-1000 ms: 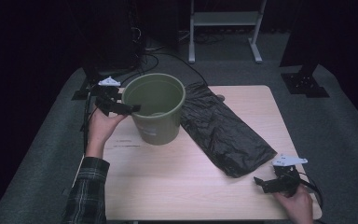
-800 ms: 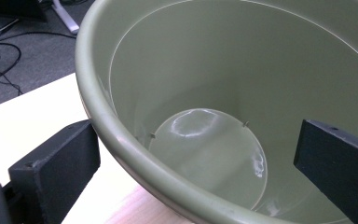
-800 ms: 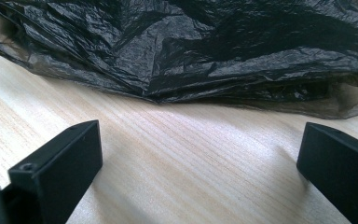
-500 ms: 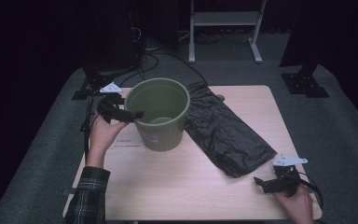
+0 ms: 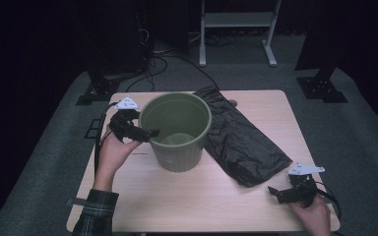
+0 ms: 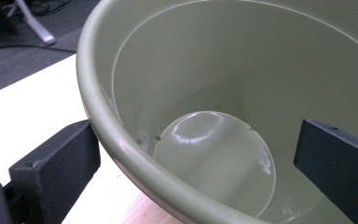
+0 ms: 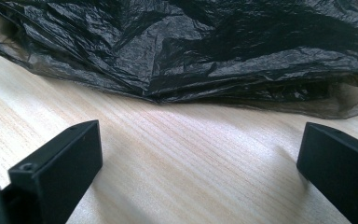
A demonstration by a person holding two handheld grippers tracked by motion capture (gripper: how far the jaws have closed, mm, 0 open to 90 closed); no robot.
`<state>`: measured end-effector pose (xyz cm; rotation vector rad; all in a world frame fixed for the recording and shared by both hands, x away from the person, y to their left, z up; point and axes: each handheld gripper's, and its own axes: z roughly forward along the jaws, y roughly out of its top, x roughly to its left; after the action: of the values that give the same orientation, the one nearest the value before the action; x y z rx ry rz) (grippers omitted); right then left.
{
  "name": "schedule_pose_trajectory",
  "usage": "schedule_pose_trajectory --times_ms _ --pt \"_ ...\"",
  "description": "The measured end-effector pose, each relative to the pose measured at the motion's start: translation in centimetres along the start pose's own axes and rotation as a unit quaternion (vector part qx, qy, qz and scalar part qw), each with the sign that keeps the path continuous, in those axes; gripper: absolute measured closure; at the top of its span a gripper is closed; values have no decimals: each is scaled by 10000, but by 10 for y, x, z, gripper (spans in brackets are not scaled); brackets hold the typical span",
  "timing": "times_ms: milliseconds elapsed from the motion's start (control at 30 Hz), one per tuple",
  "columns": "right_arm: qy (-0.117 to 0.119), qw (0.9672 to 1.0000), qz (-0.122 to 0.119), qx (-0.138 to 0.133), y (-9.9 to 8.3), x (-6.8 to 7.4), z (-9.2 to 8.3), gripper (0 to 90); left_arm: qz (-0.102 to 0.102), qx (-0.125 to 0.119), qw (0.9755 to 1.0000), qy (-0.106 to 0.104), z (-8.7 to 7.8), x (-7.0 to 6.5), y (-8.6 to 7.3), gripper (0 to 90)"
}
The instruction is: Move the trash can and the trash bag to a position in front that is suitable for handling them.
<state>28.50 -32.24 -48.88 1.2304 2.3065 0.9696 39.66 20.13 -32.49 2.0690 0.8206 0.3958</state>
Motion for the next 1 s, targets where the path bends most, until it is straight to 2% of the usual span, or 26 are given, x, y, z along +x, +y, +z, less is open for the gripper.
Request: schedule_pose_trajectory --times_ms 233,567,833,1000 --pt "-3 10000 5 4 0 0 0 0 185 39 9996 -209 0 -24 0 0" --pt "-6 10000 -6 -3 0 0 0 0 335 27 9983 -471 -1 -55 -3 0" --pt "-4 10000 -3 1 0 0 0 0 402 -26 9973 -609 -3 -70 -6 0" --pt "-6 10000 5 2 0 0 0 0 374 -93 9971 -649 -3 -72 -8 0"
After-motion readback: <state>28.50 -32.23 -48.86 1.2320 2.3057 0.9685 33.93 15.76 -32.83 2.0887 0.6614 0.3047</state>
